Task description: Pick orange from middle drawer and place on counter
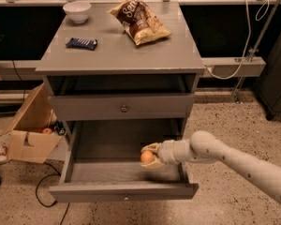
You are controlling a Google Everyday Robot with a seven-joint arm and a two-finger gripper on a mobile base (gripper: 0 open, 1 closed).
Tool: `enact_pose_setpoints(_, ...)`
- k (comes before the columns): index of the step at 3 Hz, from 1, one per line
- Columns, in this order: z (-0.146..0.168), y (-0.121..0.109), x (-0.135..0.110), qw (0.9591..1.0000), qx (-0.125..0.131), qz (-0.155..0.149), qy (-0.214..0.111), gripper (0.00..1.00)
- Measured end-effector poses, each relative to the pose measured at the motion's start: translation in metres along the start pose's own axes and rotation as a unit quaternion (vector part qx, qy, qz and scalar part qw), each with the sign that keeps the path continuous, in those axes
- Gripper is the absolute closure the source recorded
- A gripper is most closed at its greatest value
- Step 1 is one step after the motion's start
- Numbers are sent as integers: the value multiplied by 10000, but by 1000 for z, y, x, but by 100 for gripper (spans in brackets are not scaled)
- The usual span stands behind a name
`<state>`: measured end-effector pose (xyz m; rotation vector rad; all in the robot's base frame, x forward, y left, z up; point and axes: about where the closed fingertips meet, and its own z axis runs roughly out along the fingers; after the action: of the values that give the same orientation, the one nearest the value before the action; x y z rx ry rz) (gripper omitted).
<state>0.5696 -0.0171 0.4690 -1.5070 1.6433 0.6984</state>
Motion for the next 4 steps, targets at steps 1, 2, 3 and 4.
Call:
enact_pose_setpoints(1, -76, 4, -59, 9976, 200, -664, -86, 100)
enact_pose_setpoints(2, -92, -1, -70, 9965, 305, -782, -3, 100)
enact_pose_setpoints(3, -92, -1, -70, 9965, 305, -782, -3, 100)
enact_pose_setpoints(4, -128, -15, -132, 9924, 484, -1118, -191, 100)
